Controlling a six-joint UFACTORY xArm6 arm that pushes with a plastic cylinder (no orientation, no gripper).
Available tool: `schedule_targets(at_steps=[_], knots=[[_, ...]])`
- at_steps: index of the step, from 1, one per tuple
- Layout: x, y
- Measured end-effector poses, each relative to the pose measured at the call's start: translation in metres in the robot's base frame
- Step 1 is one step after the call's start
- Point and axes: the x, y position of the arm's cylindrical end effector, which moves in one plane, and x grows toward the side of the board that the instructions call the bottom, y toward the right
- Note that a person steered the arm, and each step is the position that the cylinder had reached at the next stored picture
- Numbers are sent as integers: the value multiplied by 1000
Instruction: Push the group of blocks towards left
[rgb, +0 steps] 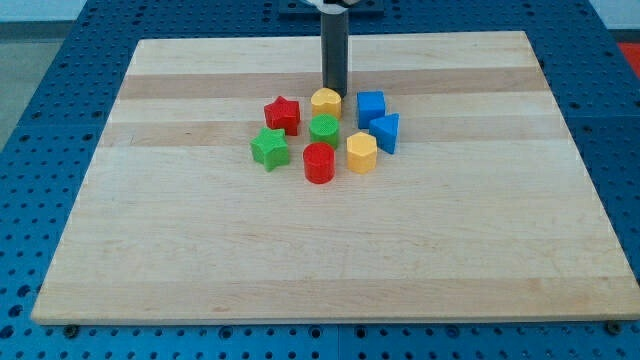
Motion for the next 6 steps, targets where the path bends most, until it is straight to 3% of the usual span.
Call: schedule_targets(at_steps=[2, 6], knots=[[4, 2], [90, 3]])
